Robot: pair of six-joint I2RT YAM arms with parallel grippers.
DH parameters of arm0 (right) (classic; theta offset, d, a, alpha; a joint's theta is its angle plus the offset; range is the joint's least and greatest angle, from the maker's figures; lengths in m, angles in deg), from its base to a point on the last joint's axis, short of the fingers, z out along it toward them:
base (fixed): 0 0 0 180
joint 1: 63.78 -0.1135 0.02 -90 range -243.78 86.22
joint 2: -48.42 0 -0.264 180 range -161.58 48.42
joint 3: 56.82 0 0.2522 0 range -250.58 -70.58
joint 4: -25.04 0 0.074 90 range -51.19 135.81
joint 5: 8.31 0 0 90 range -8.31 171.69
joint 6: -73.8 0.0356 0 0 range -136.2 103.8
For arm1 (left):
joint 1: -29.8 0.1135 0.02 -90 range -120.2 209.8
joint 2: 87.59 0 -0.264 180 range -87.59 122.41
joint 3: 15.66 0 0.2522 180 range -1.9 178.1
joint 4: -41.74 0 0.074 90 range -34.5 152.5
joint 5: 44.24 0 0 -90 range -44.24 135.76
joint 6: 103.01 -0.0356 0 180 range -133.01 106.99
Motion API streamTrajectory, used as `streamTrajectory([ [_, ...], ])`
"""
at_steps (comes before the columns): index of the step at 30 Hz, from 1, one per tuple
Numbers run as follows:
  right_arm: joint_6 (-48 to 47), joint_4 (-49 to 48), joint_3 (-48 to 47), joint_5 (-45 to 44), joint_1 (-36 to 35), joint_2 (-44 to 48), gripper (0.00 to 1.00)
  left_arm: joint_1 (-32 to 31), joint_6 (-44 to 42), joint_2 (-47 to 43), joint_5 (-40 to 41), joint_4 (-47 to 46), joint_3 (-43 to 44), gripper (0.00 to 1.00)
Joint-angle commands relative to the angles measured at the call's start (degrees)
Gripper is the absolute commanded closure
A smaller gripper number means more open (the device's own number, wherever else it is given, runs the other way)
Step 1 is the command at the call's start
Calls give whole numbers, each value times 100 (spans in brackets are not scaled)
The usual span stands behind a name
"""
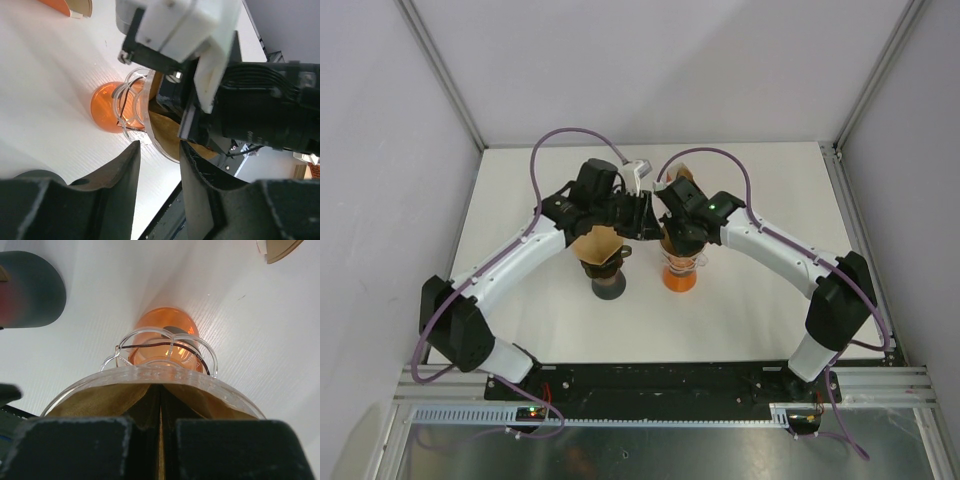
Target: Place the coffee filter in the dripper
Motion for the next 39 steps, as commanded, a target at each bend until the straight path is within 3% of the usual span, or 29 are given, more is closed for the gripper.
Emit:
streamTrajectory([
  [1,-9,-47,155,-27,42,72,100,-45,164,233,-40,-137,63,59],
  [5,-15,-77,166,7,43,90,100,-65,201,380,-25,-146,121,59],
  [11,-34,-187,171,130,53,185,100,-67,237,438,-24,-148,120,73],
  [23,-118,-403,159,423,165,458,100,-64,184,276,1,-149,78,88],
  [31,-243,-731,163,611,223,845,99,-117,130,256,-11,-151,94,90],
  [39,-348,-1041,165,993,320,1171,89,-141,105,216,33,-149,129,90],
])
